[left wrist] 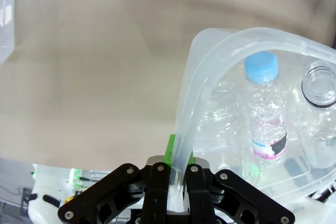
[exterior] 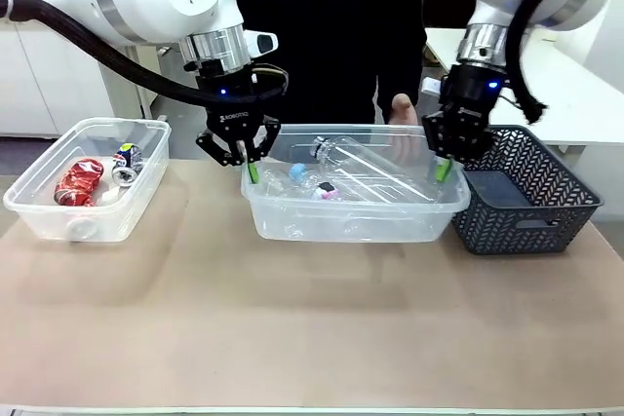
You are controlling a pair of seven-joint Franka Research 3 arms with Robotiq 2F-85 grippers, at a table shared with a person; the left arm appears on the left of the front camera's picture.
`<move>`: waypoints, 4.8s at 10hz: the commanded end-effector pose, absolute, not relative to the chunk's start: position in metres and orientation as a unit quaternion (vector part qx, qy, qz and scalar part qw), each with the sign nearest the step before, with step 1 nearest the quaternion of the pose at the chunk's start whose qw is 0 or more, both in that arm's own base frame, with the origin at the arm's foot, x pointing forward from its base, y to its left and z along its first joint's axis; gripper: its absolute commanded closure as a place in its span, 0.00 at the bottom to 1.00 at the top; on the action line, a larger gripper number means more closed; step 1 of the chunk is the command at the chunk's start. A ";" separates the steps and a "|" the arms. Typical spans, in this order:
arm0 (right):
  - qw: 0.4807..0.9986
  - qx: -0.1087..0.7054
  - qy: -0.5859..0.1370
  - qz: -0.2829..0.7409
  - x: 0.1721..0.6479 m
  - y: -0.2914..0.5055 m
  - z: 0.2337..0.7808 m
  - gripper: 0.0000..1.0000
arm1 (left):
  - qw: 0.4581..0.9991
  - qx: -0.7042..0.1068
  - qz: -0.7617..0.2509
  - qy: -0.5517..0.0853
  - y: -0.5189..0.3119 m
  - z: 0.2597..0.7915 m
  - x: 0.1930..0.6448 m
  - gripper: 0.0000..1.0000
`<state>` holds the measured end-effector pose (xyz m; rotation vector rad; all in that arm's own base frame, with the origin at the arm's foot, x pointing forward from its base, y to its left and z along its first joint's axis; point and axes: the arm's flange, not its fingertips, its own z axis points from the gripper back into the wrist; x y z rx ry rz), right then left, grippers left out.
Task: Sort the waste into each basket.
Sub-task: Offer the picked Organizing box to the human, then release the Organizing box you were holding.
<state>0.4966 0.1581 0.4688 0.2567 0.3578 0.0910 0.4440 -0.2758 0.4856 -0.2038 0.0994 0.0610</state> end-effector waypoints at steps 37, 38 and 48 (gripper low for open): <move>0.940 0.320 -0.114 0.037 0.462 0.113 0.534 0.00 | 0.968 -0.248 0.012 0.049 -0.152 0.563 0.442 0.00; 0.906 0.413 -0.096 0.014 0.409 0.090 0.557 0.00 | 0.942 -0.326 -0.017 0.077 -0.115 0.574 0.415 0.00; 0.797 0.591 -0.118 -0.046 0.306 0.012 0.592 0.00 | 0.823 -0.562 -0.063 0.045 -0.028 0.571 0.350 0.00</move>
